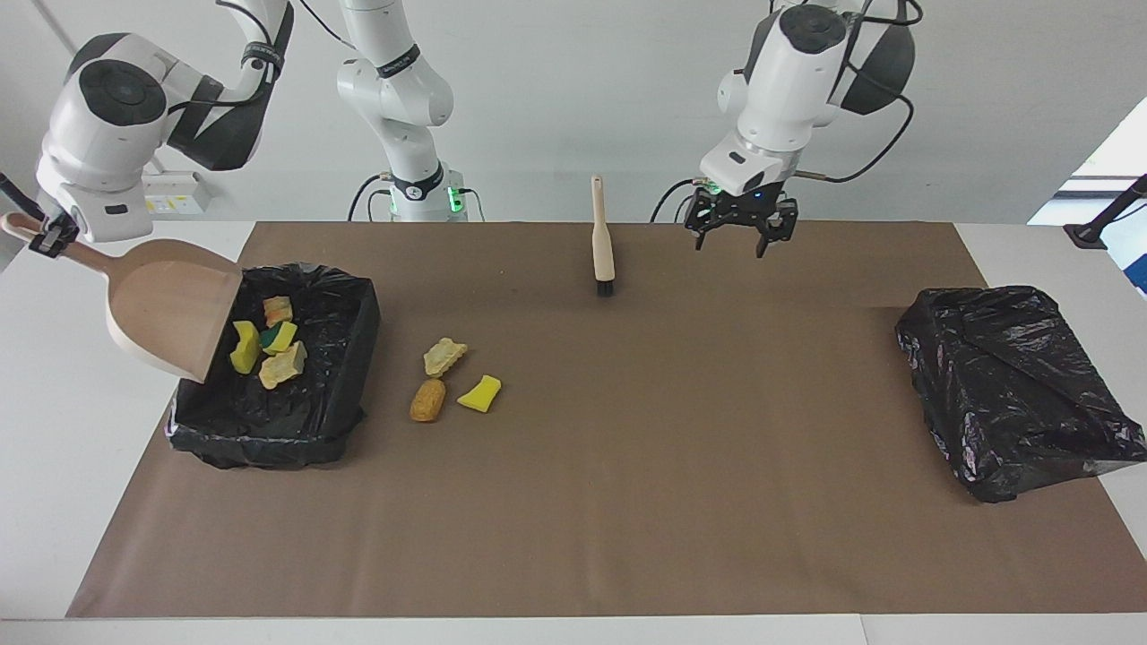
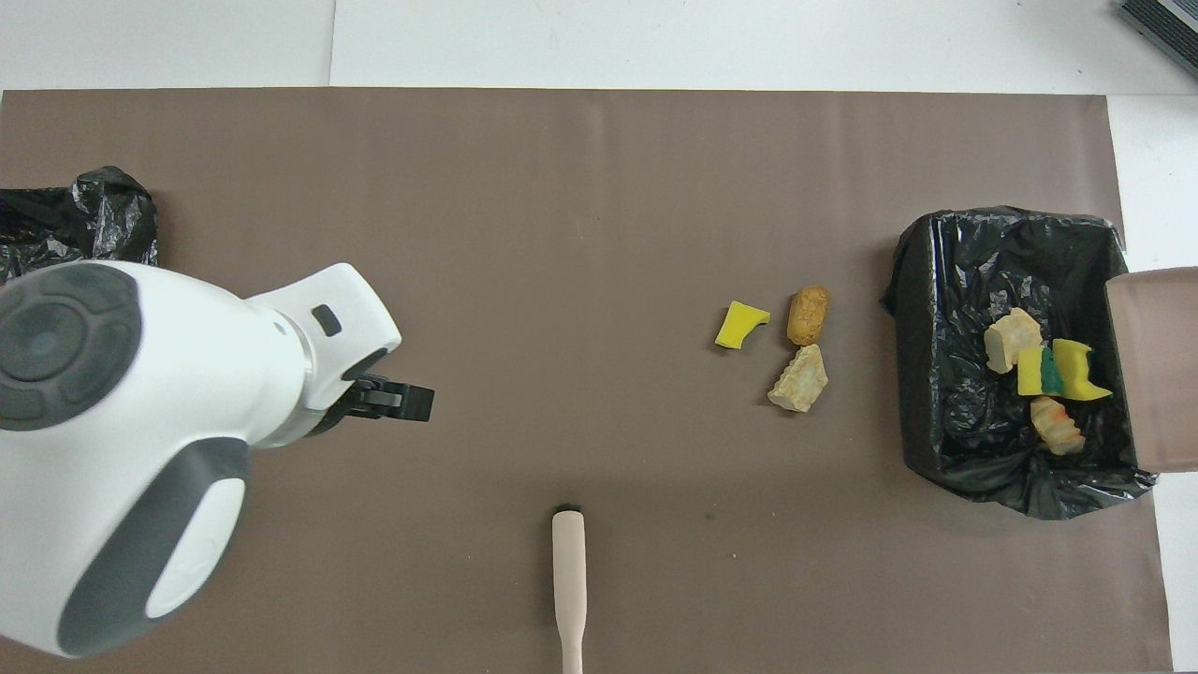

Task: Sweep and dump trash in bin

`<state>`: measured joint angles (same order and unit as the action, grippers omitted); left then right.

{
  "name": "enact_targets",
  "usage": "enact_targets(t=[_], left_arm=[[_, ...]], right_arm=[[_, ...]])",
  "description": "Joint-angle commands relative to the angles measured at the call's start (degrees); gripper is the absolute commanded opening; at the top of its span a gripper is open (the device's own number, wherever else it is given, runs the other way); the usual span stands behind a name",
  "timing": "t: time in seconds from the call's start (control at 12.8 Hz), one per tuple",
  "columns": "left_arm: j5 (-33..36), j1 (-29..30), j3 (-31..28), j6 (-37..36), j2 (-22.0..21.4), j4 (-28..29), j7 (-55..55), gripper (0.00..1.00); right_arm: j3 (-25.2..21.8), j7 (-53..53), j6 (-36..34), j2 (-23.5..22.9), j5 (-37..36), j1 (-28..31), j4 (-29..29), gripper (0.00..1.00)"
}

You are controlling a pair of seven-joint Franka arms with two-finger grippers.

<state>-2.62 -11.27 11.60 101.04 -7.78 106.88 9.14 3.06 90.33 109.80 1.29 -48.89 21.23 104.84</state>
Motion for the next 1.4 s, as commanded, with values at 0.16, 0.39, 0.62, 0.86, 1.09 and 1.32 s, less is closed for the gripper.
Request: enact_targets(t=[0.16,0.39,0.62,0.86,1.09,1.32], left_arm=[[0.6,10.37,0.79,-11.29,2.15,-13.0,-10.53,1.0],[0.6,12.76,0.44,-12.36,2.06,-13.9,-10.63,1.0],[0.77,14.17,0.52,-12.36,2.06,-13.9,-10.63,1.0],[0.86,16.01,0.44,-13.84,2.24,-15.38,-10.63,1.0],[1.04,16.28,0.52,-14.91,3.12,-16.8,-10.63,1.0],[1.13,15.67,0.0,-16.84,3.82,-19.43,-10.89,1.0]], right_arm=[[1.6,-7.41,-8.52,6.96,11.5,0.04,-2.35,0.0],[4.4,-26.62,-17.04,8.02,19.06,-2.85,-2.27,0.0],[4.94,-53.31,-22.86,8.73,31.45,-11.08,-2.01,0.0],[5.12,-78.74,-23.05,6.55,39.62,-20.86,-2.01,0.0],[5.2,-97.57,-18.67,1.72,44.14,-28.68,-2.62,0.0],[5.2,-111.98,-14.27,-5.91,48.0,-34.74,-7.26,0.0]])
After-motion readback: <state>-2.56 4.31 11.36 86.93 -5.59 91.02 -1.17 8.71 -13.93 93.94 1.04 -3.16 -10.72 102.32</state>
